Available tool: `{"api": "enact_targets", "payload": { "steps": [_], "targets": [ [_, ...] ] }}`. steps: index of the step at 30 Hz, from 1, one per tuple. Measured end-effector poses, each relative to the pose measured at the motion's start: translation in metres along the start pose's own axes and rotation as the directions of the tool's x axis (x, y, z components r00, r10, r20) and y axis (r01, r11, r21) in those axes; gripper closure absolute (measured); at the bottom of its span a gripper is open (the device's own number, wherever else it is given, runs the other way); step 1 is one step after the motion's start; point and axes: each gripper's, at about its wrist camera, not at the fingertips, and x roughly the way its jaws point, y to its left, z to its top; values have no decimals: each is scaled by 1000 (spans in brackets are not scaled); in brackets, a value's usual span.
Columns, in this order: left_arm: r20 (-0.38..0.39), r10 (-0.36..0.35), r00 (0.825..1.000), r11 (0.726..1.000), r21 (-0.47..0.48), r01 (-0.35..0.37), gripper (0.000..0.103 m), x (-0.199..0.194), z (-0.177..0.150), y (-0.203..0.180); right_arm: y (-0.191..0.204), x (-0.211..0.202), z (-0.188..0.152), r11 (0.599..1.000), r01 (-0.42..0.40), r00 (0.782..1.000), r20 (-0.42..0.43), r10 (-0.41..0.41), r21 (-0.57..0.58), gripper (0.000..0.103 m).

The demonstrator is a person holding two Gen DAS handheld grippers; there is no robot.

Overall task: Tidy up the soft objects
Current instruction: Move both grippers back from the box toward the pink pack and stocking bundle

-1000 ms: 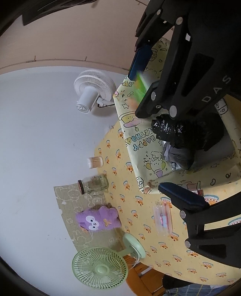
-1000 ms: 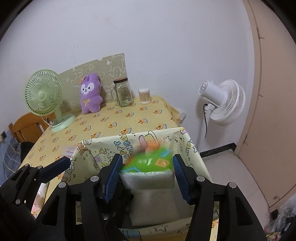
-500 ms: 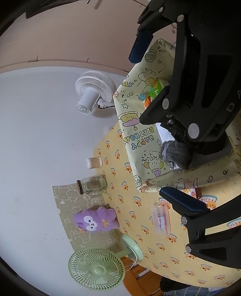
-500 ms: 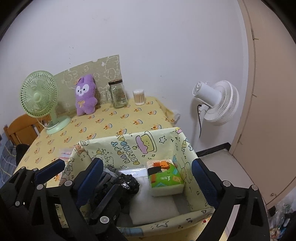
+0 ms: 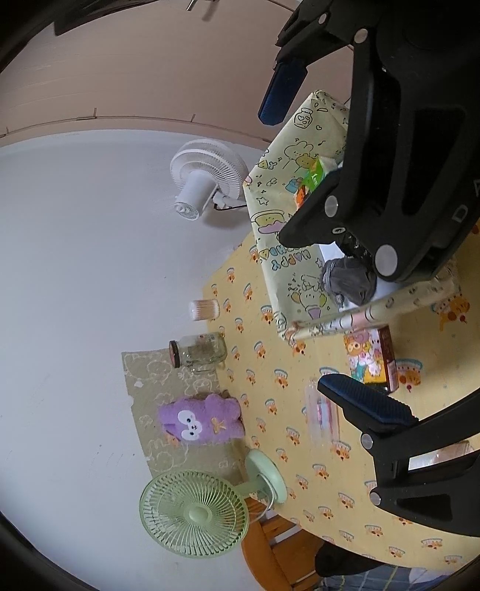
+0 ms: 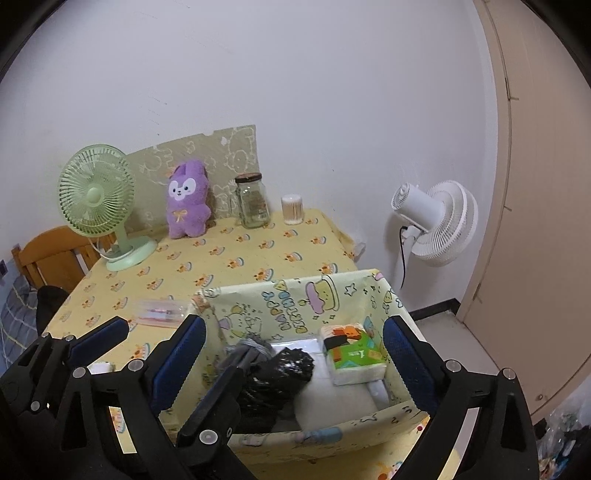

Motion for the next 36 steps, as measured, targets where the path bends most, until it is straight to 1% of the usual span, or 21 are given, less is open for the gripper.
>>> {"api": "enact_targets", "payload": {
  "steps": [12,14,18,20,23,30,33,36],
  "targets": [
    [31,9,999,1000,-21,-8,9,-27,-5,19,25,-23,2,999,8,1000,26,-7,-34,4],
    [35,15,999,1000,-22,-14,8,-31,-7,22,29,-27,2,999,5,1000,30,-4,-36,2],
    [45,34,998,999,-28,-33,2,-40,-9,29,36,-34,0,999,0,999,41,2,-41,0],
    [50,35,998,999,-33,-33,2,-44,-11,33,41,-39,0,999,4,998,60,-1,-54,0],
    [47,44,998,999,-33,-42,0,-49,-14,38,48,-43,-1,998,5,998,65,-1,-69,0],
    [62,58,996,998,-18,-57,0,-63,-22,48,63,-53,-8,997,-12,997,74,19,-82,0],
    [66,66,996,998,-26,-65,0,-67,-25,54,71,-57,-10,996,-17,996,82,24,-87,0],
    [64,77,995,996,-45,-75,0,-69,-29,61,78,-56,-12,996,-26,997,66,32,-91,0]
  ]
}}
